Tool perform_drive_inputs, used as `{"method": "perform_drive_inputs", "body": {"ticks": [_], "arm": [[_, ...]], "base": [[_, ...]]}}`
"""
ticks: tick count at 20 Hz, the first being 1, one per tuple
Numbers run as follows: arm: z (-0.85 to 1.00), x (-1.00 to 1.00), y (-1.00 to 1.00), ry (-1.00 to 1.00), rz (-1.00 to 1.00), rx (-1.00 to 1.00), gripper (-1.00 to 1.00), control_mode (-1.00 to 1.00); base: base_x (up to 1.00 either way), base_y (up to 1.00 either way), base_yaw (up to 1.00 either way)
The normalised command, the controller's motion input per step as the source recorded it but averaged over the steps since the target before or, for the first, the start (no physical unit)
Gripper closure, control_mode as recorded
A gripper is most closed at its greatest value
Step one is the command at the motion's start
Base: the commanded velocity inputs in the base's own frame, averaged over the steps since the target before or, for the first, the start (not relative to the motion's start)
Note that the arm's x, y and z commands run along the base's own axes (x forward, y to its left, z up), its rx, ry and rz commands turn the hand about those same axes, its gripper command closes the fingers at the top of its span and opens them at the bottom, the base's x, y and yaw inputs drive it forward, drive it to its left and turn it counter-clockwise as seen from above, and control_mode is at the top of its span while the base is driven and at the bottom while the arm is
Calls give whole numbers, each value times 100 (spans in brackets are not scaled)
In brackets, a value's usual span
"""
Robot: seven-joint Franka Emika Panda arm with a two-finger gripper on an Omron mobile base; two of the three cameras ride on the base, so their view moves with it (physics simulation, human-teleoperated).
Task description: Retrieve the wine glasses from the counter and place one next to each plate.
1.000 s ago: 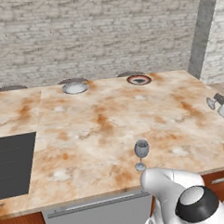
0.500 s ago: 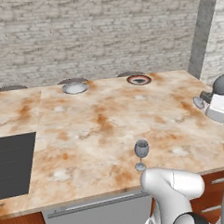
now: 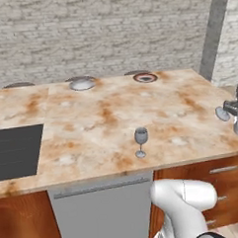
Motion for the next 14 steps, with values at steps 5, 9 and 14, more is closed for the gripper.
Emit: {"method": "perform_drive_inputs", "body": {"ticks": [5, 9, 14], "arm": [[0, 0, 0, 0, 0, 0, 100, 100], [0, 0, 0, 0, 0, 0, 100, 100], [0, 0, 0, 0, 0, 0, 100, 100]], "base": [[-69, -72, 7], [-35, -100, 4], [-26, -100, 1]]}}
